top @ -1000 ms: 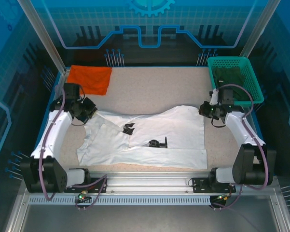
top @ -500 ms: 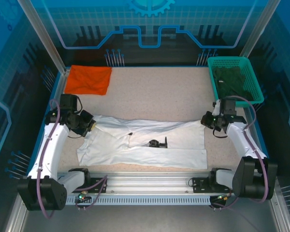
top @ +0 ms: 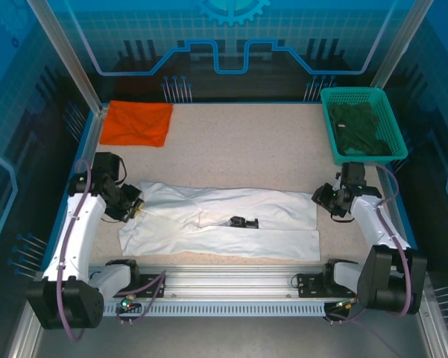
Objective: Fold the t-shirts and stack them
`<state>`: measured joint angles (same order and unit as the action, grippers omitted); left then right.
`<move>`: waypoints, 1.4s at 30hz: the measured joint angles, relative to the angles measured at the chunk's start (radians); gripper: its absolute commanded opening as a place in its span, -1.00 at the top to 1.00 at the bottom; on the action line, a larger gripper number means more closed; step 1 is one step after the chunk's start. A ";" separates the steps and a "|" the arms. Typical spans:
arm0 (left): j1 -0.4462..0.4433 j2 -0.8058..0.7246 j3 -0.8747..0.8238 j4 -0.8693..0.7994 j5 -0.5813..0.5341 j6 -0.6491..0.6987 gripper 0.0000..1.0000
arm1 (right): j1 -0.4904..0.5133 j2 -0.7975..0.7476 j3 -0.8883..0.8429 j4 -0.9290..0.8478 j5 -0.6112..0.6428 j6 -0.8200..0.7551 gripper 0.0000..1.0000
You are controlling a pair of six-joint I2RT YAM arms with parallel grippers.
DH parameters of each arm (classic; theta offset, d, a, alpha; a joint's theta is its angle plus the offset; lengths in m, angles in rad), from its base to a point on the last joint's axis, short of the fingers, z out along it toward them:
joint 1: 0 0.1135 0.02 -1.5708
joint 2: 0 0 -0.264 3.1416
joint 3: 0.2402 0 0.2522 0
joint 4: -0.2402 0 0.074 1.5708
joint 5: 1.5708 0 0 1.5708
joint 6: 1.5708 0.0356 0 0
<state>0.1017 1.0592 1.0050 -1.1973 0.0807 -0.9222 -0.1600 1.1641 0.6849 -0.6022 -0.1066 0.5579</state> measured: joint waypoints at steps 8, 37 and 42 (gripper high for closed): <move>0.001 0.008 0.152 -0.052 -0.125 0.031 0.09 | -0.001 -0.063 0.044 -0.067 0.050 0.140 0.15; -0.020 0.837 0.278 0.385 -0.170 0.359 0.47 | 0.190 0.621 0.379 -0.079 0.006 0.199 0.24; -0.016 0.906 0.370 0.392 -0.204 0.388 0.46 | 0.172 0.650 0.423 -0.096 -0.007 0.202 0.18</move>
<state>0.0860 1.9648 1.3746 -0.8055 -0.1238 -0.5343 0.0116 1.8145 1.1076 -0.6979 -0.1139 0.7601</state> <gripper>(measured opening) 0.265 0.401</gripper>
